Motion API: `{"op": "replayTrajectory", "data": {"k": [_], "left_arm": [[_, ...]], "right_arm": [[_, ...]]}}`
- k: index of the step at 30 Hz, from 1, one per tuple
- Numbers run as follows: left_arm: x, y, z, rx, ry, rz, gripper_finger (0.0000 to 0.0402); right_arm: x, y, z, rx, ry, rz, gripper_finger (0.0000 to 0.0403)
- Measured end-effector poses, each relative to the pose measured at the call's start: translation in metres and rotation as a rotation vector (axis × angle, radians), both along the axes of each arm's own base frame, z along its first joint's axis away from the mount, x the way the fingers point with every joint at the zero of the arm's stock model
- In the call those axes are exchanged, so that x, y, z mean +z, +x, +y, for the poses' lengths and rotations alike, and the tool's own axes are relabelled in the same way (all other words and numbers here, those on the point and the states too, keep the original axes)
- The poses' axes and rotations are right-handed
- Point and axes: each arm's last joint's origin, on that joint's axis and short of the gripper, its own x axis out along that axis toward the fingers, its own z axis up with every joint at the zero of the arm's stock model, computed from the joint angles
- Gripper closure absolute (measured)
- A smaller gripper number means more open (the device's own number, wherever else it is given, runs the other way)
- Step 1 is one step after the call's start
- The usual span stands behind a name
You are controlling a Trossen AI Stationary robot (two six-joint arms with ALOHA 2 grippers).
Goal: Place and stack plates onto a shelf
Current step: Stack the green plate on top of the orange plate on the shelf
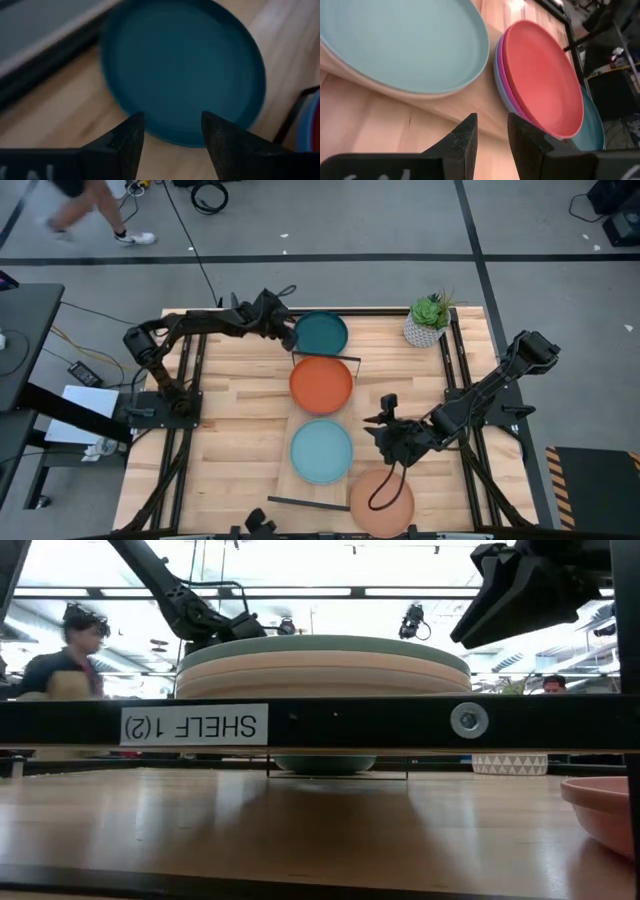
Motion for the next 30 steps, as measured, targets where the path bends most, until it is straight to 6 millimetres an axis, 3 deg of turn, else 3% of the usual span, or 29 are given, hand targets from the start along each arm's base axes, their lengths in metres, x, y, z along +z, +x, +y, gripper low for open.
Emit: {"op": "replayTrajectory", "data": {"k": [6,12,15,21,25,30], "left_arm": [[-0.019,0.008,0.003,0.010,-0.041,0.031,0.0156],[-0.034,0.005,0.015,0.043,-0.087,0.020,0.0156],[-0.045,0.009,0.011,0.044,-0.079,0.073,0.0158],[-0.046,0.024,-0.004,0.014,0.078,0.160,0.0160],[-0.048,0.026,-0.013,-0.008,0.132,0.247,0.0182],[-0.050,0.022,-0.014,-0.023,0.114,0.296,0.0240]], "right_arm": [[0.005,0.007,0.001,0.034,-0.010,-0.055,0.0292],[0.009,0.012,-0.001,0.021,0.020,-0.104,0.0297],[0.011,0.016,-0.002,0.016,0.046,-0.136,0.0299],[0.015,0.020,-0.003,0.007,0.072,-0.181,0.0300],[0.016,0.021,-0.004,0.004,0.072,-0.185,0.0301],[0.016,0.021,-0.004,0.011,0.075,-0.184,0.0301]]}}
